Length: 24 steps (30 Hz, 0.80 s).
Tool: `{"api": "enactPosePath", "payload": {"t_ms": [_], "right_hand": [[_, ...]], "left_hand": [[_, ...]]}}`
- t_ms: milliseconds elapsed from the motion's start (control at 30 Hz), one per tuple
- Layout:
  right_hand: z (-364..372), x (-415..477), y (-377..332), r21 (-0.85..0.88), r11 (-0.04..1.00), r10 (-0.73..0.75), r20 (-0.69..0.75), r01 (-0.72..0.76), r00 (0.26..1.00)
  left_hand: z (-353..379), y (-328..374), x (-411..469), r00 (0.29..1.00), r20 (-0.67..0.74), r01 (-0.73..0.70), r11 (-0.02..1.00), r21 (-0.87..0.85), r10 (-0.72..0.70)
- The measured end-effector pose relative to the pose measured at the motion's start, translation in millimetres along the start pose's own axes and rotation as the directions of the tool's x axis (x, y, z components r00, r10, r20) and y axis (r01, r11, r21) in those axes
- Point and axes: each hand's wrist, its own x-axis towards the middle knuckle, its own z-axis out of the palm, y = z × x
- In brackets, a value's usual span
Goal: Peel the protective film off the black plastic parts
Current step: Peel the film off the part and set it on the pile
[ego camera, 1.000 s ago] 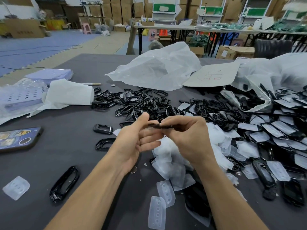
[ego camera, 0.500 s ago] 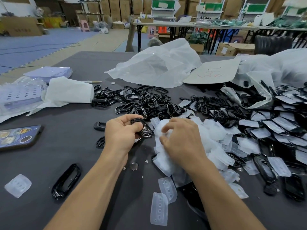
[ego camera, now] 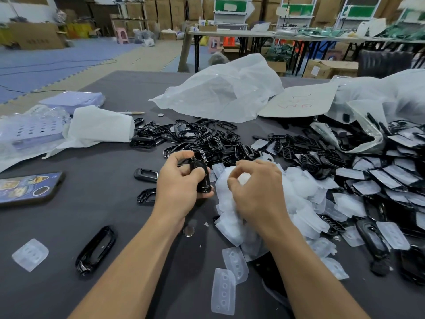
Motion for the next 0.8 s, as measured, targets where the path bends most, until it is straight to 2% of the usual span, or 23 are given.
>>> {"api": "enactPosePath", "payload": {"t_ms": [67, 167, 333, 433, 500, 667, 800], "right_hand": [[-3.5, 0.3, -2.1, 0.163, 0.985, 0.073, -0.055, -0.063, 0.996], [-7.6, -0.5, -7.1, 0.407, 0.907, 0.146, -0.060, -0.110, 0.987], [-10.9, -2.8, -10.9, 0.585, 0.801, 0.179, -0.031, -0.127, 0.983], [-13.2, -1.8, -12.2, 0.697, 0.702, 0.181, 0.022, -0.146, 0.983], [-13.6, -1.4, -12.4, 0.736, 0.656, 0.200, 0.045, -0.168, 0.979], [-12.0, -0.7, -10.2, 0.761, 0.625, 0.231, 0.034, -0.175, 0.972], [-10.7, 0.7, -9.3, 0.751, 0.637, 0.219, 0.038, -0.172, 0.975]], "left_hand": [[-1.1, 0.1, -0.1, 1.000, -0.022, -0.017, 1.000, -0.005, 0.017], [-1.2, 0.5, -1.1, 0.999, -0.032, -0.029, 1.000, -0.012, 0.028], [1.2, -0.2, -4.4, 1.000, -0.011, -0.007, 1.000, 0.015, 0.008], [3.1, 3.0, -5.9, 0.999, 0.008, 0.031, 0.999, 0.014, -0.031], [2.3, 7.1, -6.0, 0.997, 0.045, 0.061, 0.998, -0.036, -0.059], [-5.1, 14.1, -4.9, 0.987, 0.134, 0.119, 0.972, -0.204, -0.093], [-6.0, 16.3, -7.7, 0.941, 0.303, 0.202, 0.967, -0.154, -0.148]]}}
